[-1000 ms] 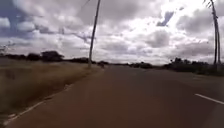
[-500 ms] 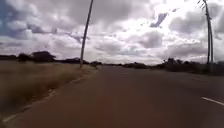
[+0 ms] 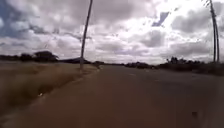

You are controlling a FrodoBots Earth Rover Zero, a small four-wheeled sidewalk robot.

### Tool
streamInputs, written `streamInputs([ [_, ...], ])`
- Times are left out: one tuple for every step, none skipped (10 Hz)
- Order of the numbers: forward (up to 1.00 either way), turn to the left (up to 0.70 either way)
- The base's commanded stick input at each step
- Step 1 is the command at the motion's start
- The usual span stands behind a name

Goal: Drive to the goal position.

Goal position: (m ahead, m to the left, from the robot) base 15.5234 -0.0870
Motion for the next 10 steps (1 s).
streamInputs([
  [0.85, 0.0],
  [0.85, 0.0],
  [0.85, 0.0],
  [0.85, 0.0],
  [0.85, 0.0],
  [0.85, 0.0],
  [0.85, 0.0],
  [0.85, -0.01],
  [0.85, -0.01],
  [0.85, -0.01],
])
